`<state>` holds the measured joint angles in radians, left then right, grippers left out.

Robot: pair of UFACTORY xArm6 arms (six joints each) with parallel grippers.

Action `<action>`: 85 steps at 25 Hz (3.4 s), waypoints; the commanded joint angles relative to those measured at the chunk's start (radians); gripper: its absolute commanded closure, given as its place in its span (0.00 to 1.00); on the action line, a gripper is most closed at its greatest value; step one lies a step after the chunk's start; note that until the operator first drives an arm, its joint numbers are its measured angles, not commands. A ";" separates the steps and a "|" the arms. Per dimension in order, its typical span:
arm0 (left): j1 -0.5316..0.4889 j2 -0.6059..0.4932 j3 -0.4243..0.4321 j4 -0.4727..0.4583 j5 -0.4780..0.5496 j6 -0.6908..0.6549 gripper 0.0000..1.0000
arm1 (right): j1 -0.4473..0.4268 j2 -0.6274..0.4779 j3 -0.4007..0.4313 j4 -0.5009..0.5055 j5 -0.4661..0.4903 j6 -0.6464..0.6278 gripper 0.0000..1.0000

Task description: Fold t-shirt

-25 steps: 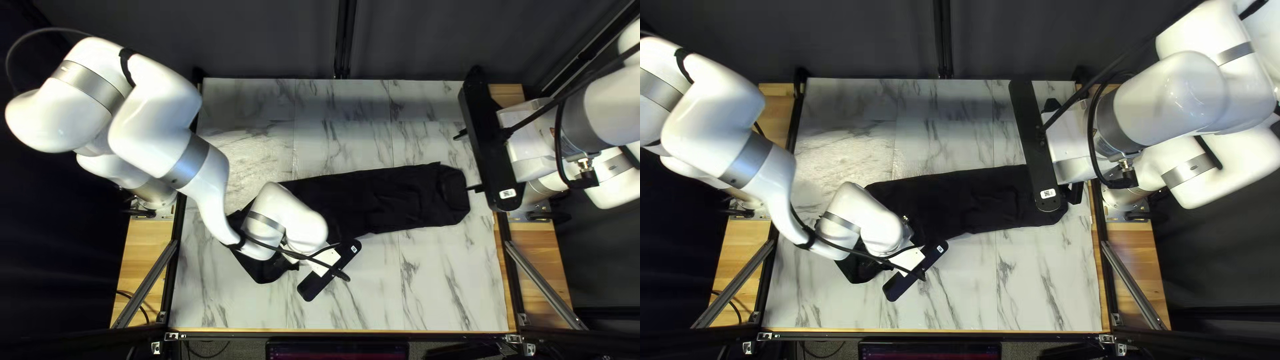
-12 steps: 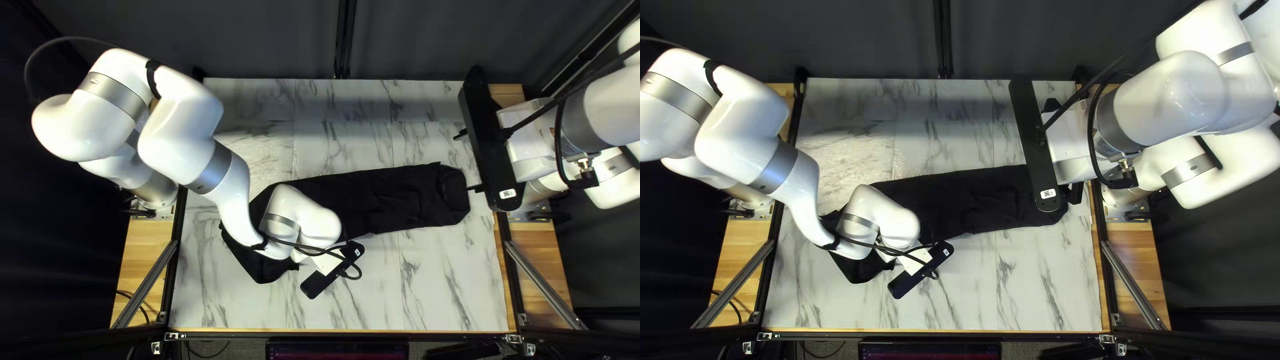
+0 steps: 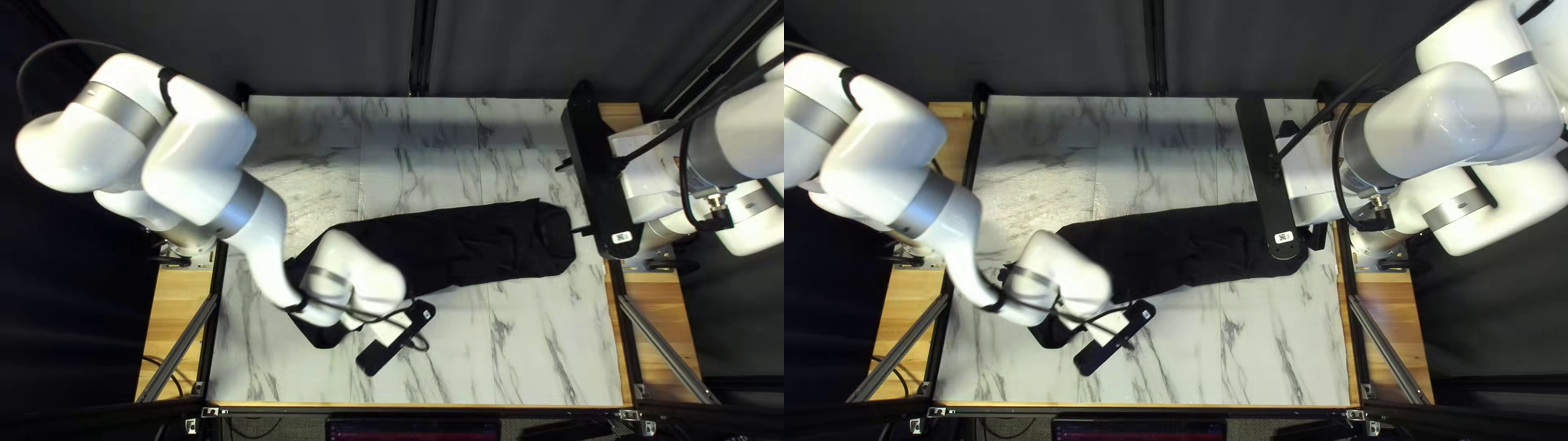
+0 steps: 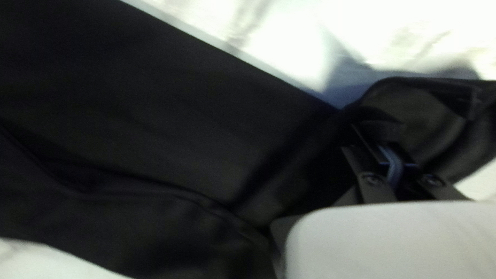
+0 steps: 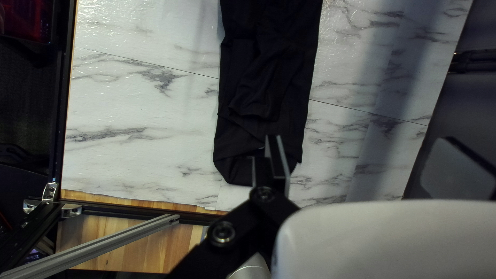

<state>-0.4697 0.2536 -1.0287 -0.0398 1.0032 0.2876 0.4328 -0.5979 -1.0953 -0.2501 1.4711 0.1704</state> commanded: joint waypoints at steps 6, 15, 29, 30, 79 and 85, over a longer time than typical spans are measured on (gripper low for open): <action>-0.215 -0.015 -0.100 0.062 0.182 -0.478 1.00 | 0.000 0.000 0.000 0.000 0.000 0.000 0.00; -0.287 0.051 -0.218 0.065 0.274 -0.643 0.71 | 0.000 0.000 0.000 0.000 0.000 0.000 0.00; -0.273 0.065 -0.175 0.067 0.173 -0.658 0.00 | 0.000 0.000 0.000 0.000 0.000 0.000 0.00; -0.272 0.077 -0.182 0.068 0.173 -0.664 0.00 | 0.000 0.000 0.000 0.000 0.000 0.000 0.00; -0.293 0.073 -0.065 0.209 0.135 -0.579 0.00 | 0.000 0.000 0.000 0.000 0.000 0.000 0.00; -0.225 -0.010 0.016 0.129 0.140 -0.439 0.00 | 0.000 0.000 0.000 0.000 0.000 0.000 0.00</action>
<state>-0.7204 0.2765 -1.0465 0.1205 1.1416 -0.2017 0.4328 -0.5979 -1.0953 -0.2501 1.4711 0.1704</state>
